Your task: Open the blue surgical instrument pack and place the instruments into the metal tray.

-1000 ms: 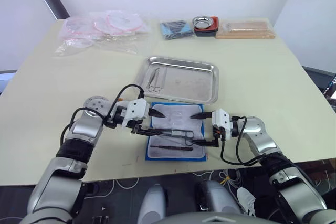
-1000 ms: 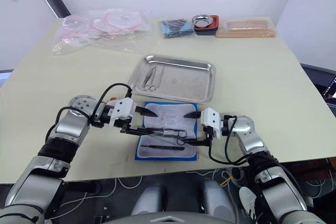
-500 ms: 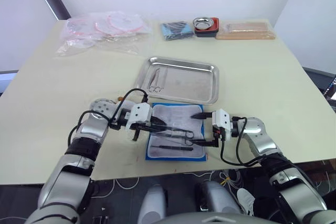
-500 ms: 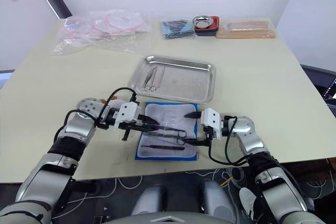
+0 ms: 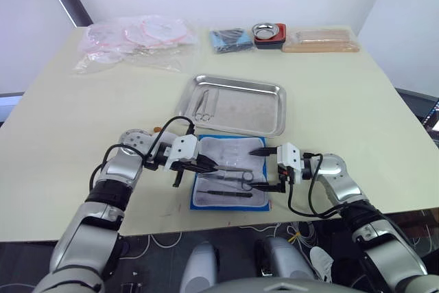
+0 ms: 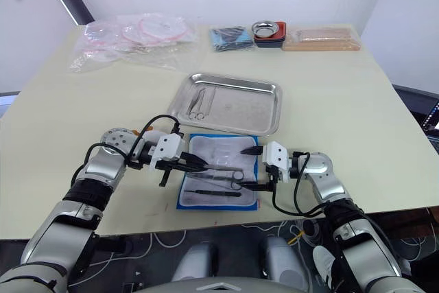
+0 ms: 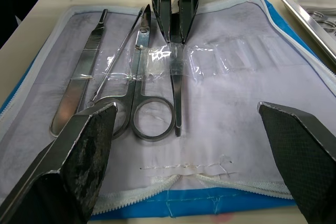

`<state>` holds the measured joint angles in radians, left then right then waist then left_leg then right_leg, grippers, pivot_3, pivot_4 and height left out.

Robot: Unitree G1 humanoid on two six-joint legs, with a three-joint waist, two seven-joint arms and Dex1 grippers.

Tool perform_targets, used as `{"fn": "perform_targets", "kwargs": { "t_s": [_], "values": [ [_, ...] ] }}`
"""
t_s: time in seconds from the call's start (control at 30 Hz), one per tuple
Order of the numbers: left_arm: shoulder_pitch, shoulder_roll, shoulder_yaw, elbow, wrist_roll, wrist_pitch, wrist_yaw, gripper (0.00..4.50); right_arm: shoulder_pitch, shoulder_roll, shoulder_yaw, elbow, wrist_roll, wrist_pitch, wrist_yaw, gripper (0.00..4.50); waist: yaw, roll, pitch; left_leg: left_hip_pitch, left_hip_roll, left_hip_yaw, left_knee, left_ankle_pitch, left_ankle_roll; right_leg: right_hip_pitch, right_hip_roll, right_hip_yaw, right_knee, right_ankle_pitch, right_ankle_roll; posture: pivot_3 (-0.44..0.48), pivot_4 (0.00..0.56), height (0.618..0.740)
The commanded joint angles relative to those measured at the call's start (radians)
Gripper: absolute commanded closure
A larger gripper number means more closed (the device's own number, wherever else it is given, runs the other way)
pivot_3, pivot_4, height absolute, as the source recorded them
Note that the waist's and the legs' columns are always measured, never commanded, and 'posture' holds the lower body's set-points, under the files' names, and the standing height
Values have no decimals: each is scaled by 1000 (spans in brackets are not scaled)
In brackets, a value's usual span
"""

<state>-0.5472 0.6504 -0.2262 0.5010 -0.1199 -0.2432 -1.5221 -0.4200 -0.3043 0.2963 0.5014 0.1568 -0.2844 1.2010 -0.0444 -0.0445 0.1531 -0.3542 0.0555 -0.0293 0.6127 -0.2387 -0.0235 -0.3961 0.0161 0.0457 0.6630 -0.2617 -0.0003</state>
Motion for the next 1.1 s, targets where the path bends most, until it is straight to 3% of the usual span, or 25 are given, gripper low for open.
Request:
{"fn": "perform_targets", "kwargs": {
  "t_s": [0.03, 0.5, 1.1],
  "values": [
    [-11, 25, -9, -64, 14, 52, 1, 4414, 63, -5, 65, 112, -93, 50, -18, 0, 0, 0, 0, 0, 0, 0, 0, 0, 0, 0, 0, 0, 0, 0, 0, 0, 150, 740],
    [2, 95, -16, -238, 39, 218, 31, 4414, 62, 10, 70, 121, -95, 47, -19, 0, -6, 0, 0, 0, 1, -1, 0, 0, 0, 0, 1, 0, 0, 0, 0, 0, 150, 740],
    [-1, 199, -13, -389, 17, 369, -26, 4414, 56, 25, 72, 141, -101, 35, -20, 0, -24, -1, 0, -1, 1, -2, 0, 0, 0, 0, 1, 0, 0, 0, 0, 0, 150, 740]
  ]
}}
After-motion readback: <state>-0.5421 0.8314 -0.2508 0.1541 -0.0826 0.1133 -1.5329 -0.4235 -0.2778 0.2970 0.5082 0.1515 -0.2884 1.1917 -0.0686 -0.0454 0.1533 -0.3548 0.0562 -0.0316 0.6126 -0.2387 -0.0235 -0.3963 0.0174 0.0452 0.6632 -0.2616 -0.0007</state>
